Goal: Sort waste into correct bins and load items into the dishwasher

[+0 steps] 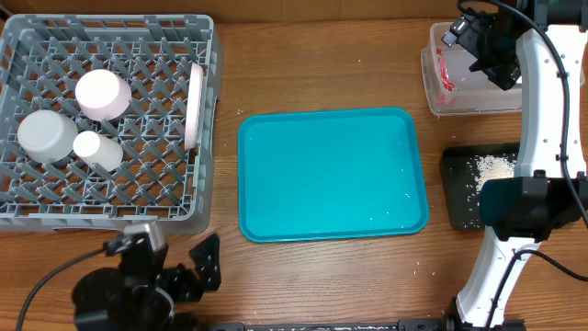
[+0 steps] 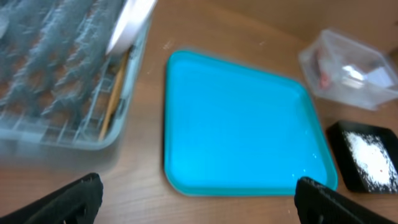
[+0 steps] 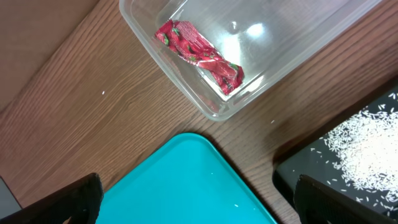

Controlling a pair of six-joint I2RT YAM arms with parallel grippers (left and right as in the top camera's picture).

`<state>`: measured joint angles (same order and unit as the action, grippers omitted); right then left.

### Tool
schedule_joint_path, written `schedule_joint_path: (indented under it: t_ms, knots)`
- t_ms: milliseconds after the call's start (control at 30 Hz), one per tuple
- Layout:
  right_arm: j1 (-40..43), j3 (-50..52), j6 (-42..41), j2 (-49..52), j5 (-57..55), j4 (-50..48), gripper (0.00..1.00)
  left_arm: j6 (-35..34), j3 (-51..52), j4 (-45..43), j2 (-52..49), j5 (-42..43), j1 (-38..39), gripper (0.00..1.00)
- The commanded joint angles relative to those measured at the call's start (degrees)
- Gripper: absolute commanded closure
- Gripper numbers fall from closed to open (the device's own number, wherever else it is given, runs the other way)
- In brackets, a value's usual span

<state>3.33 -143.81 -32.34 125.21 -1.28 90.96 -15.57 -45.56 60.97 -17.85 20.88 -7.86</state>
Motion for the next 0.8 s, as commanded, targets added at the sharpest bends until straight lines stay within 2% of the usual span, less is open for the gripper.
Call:
schedule_joint_path:
  t_ms: [0, 200, 367, 533, 767]
  knots:
    - [-0.04, -1.31, 0.46, -1.31, 0.31, -0.28, 0.0, 2.1, 11.04, -11.63, 4.37, -0.48, 5.33, 0.0]
    - [-0.04, -1.31, 0.46, -1.31, 0.31, -0.28, 0.0, 2.08, 29.97, -40.33, 11.61, -2.27, 9.99, 0.0]
    - [-0.04, -1.31, 0.46, -1.31, 0.31, -0.28, 0.0, 2.08, 40.02, -54.27, 15.82, -6.64, 10.14, 0.0]
    - [-0.04, -1.31, 0.46, -1.31, 0.31, -0.28, 0.0, 2.1, 44.44, -58.16, 17.66, -12.76, 10.19, 0.0]
    - [-0.04, -1.31, 0.46, -1.31, 0.31, -0.28, 0.0, 2.36, 45.27, -56.37, 17.66, -21.46, 10.19, 0.0]
